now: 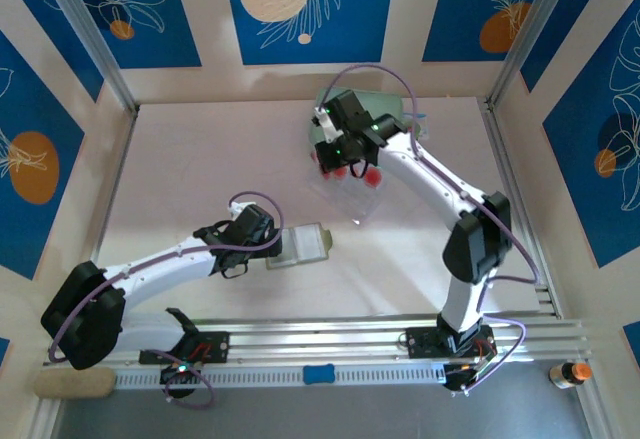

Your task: Put the credit cards into the card holder

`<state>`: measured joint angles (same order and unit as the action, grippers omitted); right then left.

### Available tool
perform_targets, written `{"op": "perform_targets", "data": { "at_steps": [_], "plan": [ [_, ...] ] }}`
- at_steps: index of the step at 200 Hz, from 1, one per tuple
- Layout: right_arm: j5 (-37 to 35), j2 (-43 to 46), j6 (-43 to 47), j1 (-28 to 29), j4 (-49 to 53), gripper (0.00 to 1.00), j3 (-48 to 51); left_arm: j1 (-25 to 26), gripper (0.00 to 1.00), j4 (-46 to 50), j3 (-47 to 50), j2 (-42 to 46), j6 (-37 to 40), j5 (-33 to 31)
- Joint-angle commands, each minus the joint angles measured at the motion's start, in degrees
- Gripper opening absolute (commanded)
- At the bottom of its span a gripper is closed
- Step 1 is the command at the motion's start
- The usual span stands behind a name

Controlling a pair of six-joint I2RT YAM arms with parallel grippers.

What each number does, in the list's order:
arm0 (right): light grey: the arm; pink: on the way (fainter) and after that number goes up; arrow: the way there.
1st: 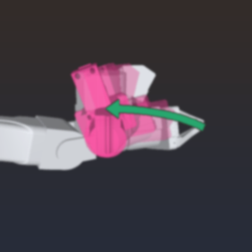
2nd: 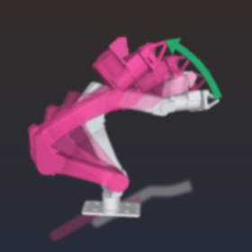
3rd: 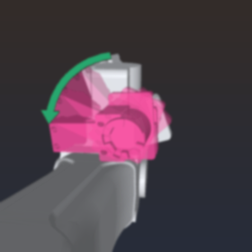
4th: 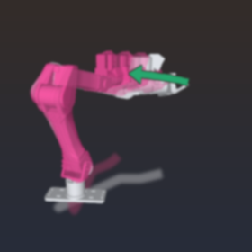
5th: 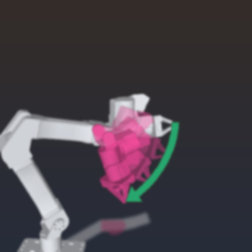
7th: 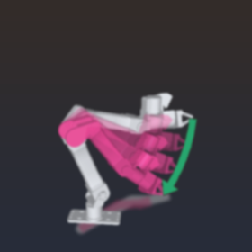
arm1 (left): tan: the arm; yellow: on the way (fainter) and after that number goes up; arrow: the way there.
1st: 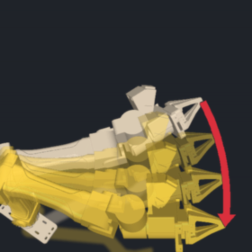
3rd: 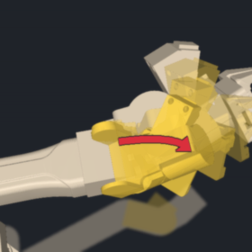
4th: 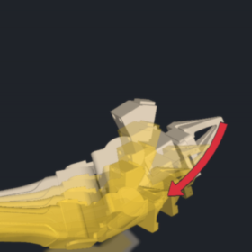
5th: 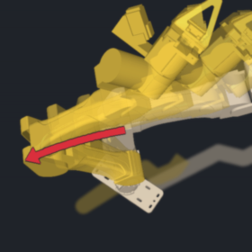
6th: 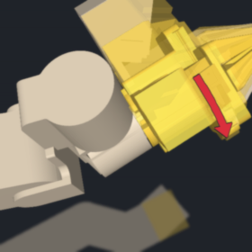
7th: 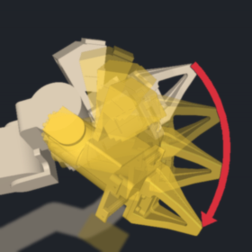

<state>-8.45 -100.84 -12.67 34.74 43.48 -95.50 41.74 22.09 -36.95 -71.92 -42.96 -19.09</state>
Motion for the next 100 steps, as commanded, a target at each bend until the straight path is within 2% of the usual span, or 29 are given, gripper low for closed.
{"op": "perform_targets", "data": {
  "at_steps": [1, 37, 74, 100],
  "plan": [
    [13.16, 5.48, -10.86, -1.87, -11.30, 0.00, 10.44, -0.71, 1.00, 1.91, -1.81, -1.26, 1.78, -0.11],
    [24.51, 11.23, -23.24, -3.41, -31.38, 0.00, 29.79, -0.78, 1.00, 1.94, -1.99, -2.93, 2.35, -0.15],
    [27.95, 11.14, -32.93, -1.56, -50.38, 0.00, 44.16, -0.80, 1.00, 1.60, -2.25, -5.37, 2.74, 0.10],
    [27.75, 9.45, -36.04, 0.20, -58.22, 0.00, 49.24, -0.84, 1.00, 1.48, -2.10, -6.62, 2.88, 0.13]
  ]
}}
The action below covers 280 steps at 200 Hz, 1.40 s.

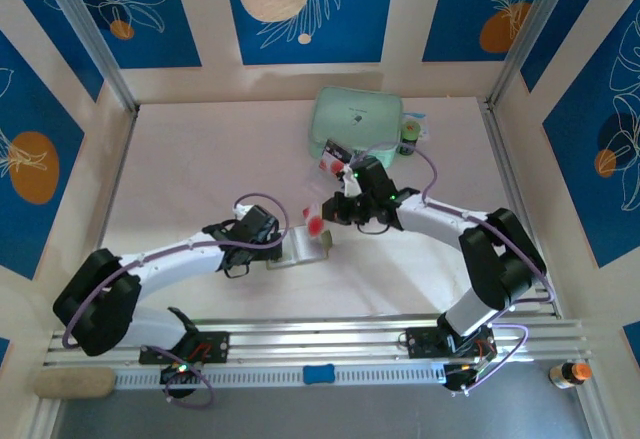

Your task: Put the credit cards into the card holder

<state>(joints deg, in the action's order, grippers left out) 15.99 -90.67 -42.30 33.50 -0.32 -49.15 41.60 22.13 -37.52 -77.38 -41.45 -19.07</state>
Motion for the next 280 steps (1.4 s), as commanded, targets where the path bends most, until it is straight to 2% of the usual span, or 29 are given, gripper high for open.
{"op": "perform_targets", "data": {
  "at_steps": [1, 98, 280],
  "plan": [
    [3.29, -0.81, -6.53, 1.51, -14.65, 0.00, 3.03, -0.68, 1.00, 1.48, -1.52, -1.18, 1.37, 0.10],
    [0.23, -7.16, -10.05, 5.08, -27.10, 0.00, 9.21, -0.65, 1.00, 3.40, 0.89, -1.82, -0.10, -0.92],
    [-3.25, -12.22, -12.40, 6.23, -33.56, 0.00, 11.31, -0.70, 1.00, 5.03, 2.34, -1.89, -1.53, -1.06]
  ]
}}
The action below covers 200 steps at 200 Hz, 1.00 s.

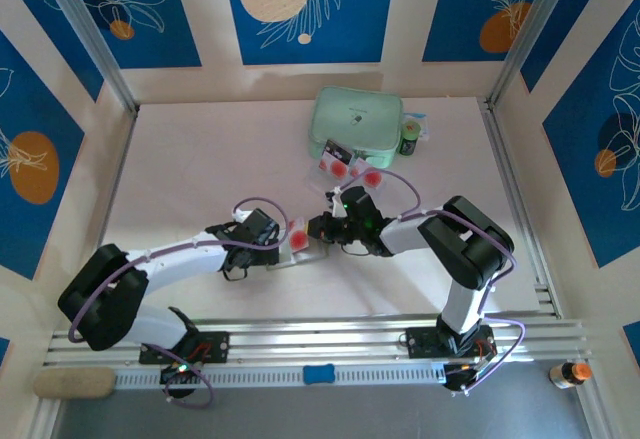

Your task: Put the credit cards into the card holder

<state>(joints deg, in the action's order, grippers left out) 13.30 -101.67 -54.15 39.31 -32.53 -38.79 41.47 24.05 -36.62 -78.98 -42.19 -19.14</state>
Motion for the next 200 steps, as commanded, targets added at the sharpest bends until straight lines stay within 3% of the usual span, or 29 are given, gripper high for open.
{"op": "perform_targets", "data": {
  "at_steps": [1, 200],
  "plan": [
    [-0.56, -1.20, -0.58, 0.42, -1.32, 0.00, 0.93, -0.54, 1.00, 3.15, 1.45, -0.30, -0.78, -0.95],
    [1.29, -2.04, -3.73, 1.38, -0.51, 0.00, 2.98, -0.52, 1.00, 2.42, 1.56, -0.50, -0.79, -0.84]
  ]
}}
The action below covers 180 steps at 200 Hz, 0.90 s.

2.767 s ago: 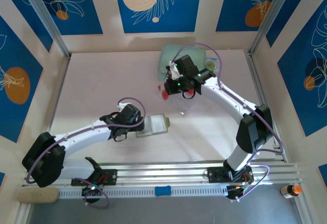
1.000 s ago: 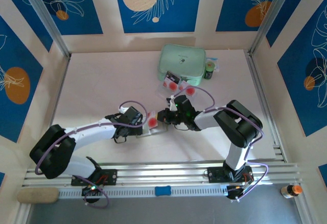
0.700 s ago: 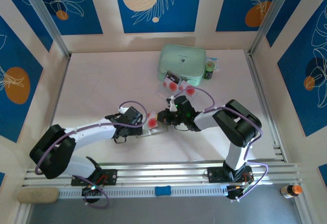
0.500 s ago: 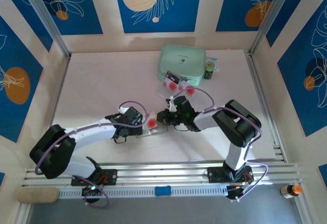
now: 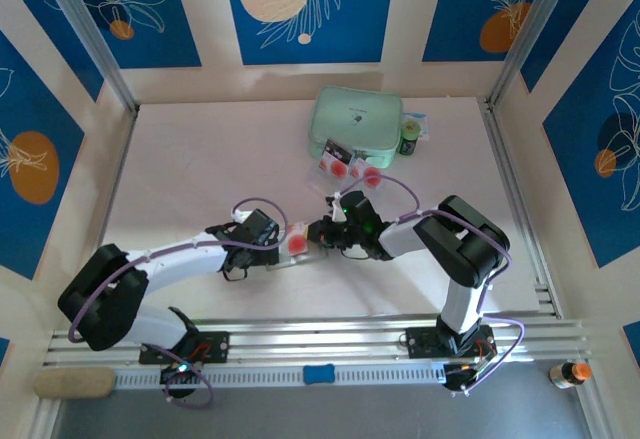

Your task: Put the credit cards into the card holder

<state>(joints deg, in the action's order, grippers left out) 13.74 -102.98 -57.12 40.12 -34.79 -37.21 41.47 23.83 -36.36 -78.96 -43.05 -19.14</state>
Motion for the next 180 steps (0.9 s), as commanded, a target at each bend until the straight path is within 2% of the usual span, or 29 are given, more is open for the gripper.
{"op": "perform_targets", "data": {
  "at_steps": [1, 180],
  "plan": [
    [0.90, -0.73, -0.77, 0.57, 1.74, 0.00, 1.42, -0.52, 1.00, 2.63, 1.34, -0.51, 0.07, -0.83],
    [2.78, -1.34, -0.28, 1.71, 5.57, 0.00, -0.95, -0.56, 1.00, 2.27, 1.58, -0.63, 0.07, -0.98]
  ]
}}
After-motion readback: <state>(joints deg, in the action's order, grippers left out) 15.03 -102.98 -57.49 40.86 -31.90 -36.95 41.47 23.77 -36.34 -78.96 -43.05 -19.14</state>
